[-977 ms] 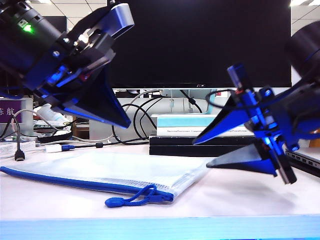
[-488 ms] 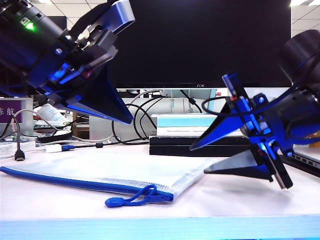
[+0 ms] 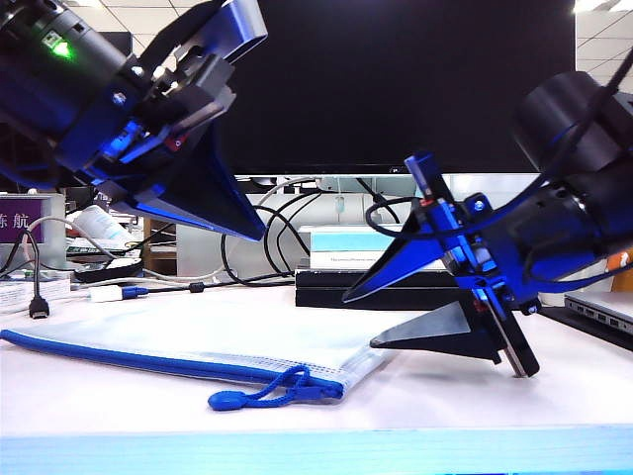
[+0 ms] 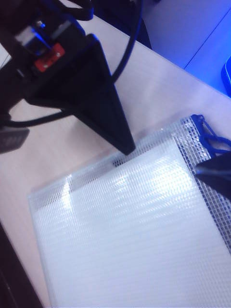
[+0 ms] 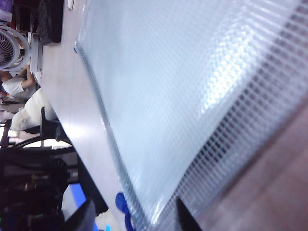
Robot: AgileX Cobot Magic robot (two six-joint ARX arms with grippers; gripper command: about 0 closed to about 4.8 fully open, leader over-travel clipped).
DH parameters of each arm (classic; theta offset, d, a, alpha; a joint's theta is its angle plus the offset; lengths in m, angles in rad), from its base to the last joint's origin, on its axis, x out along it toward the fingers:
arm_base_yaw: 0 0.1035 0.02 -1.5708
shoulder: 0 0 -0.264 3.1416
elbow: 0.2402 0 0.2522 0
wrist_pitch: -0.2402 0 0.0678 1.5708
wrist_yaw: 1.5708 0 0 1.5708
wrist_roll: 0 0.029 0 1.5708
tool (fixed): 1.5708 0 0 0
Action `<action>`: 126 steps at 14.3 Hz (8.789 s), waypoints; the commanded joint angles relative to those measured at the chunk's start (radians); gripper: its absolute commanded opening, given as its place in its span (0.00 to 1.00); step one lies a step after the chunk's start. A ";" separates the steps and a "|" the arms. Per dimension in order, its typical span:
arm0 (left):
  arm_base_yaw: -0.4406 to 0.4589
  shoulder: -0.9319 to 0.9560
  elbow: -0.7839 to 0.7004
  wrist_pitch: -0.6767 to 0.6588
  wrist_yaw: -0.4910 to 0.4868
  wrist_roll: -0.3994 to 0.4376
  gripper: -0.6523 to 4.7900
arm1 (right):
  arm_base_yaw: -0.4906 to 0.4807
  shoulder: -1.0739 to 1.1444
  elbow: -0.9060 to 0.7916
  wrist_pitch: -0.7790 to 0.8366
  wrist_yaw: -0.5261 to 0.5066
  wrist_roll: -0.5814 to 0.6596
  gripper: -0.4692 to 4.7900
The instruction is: Pick up the transparent plastic file bag with a blue zipper and open its zipper.
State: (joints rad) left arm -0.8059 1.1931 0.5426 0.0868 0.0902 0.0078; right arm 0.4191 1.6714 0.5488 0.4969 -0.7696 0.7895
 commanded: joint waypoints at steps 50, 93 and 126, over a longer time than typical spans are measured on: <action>-0.024 -0.004 0.000 0.044 -0.069 0.002 1.00 | 0.063 -0.170 0.358 -0.448 0.159 -0.136 0.08; -0.051 -0.005 0.003 0.198 -0.219 -0.008 0.11 | 0.062 -0.320 0.477 -0.762 0.080 -0.252 0.08; 0.072 -0.008 0.138 0.011 0.058 0.089 0.11 | 0.074 -0.414 0.477 -1.110 0.049 -1.259 0.72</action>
State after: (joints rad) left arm -0.7441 1.1862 0.6750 0.0837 0.0898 0.0898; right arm 0.4923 1.2743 1.0195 -0.6266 -0.7189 -0.4320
